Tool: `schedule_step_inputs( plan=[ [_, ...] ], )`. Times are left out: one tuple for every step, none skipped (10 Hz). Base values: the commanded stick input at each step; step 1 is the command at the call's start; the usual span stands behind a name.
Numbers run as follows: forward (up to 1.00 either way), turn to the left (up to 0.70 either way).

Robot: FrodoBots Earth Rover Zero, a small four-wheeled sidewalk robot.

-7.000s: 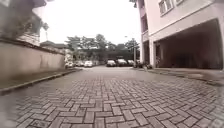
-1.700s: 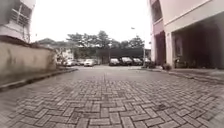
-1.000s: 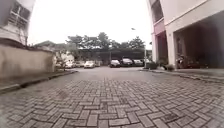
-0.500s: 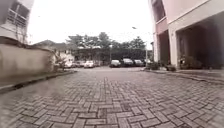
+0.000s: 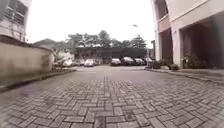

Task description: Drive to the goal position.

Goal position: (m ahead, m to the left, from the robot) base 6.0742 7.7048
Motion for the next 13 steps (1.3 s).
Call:
schedule_step_inputs(
  plan=[
    [0.5,0.0],
    [0.5,0.0],
    [0.5,0.0],
    [0.5,0.0],
    [0.5,0.0],
    [0.5,0.0],
    [0.5,0.0],
    [0.5,0.0],
    [0.5,0.0],
    [0.5,0.0],
    [0.5,0.0],
    [0.5,0.0],
    [0.5,0.0]
  ],
)
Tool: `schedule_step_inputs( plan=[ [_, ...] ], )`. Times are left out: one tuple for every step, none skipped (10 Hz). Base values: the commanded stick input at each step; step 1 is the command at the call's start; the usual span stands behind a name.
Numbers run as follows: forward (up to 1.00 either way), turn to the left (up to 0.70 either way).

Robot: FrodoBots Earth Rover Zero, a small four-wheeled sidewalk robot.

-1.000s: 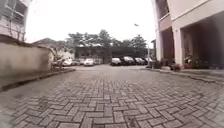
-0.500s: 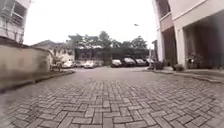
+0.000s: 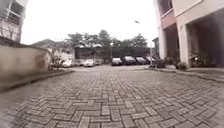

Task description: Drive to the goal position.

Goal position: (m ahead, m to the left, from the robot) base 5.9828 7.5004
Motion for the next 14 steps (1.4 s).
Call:
schedule_step_inputs(
  plan=[
    [0.5,0.0],
    [0.5,0.0],
    [0.5,0.0],
    [0.5,0.0],
    [0.5,0.0],
    [0.5,0.0],
    [0.5,0.0],
    [0.5,0.0],
    [0.5,0.0],
    [0.5,0.0],
    [0.5,0.0],
    [0.5,0.0],
    [0.5,0.0],
    [0.5,0.0]
  ],
)
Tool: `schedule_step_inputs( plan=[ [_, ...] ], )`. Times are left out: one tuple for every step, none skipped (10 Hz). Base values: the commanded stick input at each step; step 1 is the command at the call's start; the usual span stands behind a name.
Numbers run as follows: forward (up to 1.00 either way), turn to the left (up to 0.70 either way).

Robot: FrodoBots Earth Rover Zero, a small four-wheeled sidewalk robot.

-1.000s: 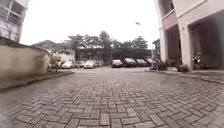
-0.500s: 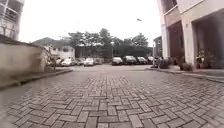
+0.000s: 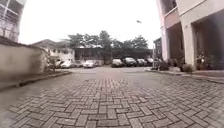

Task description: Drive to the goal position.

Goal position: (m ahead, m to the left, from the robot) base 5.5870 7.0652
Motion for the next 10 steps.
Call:
schedule_step_inputs(
  plan=[
    [0.5,0.0],
    [0.5,0.0],
    [0.5,0.0],
    [0.5,0.0],
    [0.5,0.0],
    [0.5,0.0],
    [0.5,0.0],
    [0.5,0.0],
    [0.5,0.0],
    [0.5,0.0]
  ],
)
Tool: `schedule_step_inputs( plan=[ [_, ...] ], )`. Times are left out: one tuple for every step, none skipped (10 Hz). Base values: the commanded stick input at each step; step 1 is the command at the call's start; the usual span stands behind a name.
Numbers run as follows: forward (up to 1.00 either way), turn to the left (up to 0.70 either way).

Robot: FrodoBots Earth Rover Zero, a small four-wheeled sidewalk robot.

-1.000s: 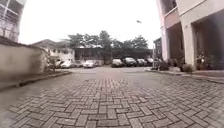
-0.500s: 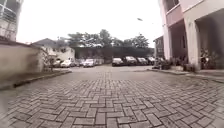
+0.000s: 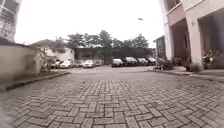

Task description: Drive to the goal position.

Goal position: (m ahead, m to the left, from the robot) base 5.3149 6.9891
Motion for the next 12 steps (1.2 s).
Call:
schedule_step_inputs(
  plan=[
    [0.5,0.0],
    [0.5,0.0],
    [0.5,0.0],
    [0.5,0.0],
    [0.5,0.0],
    [0.5,0.0],
    [0.5,0.0],
    [0.5,0.0],
    [0.5,0.0],
    [0.5,0.0],
    [0.5,0.0],
    [0.5,0.0]
  ],
)
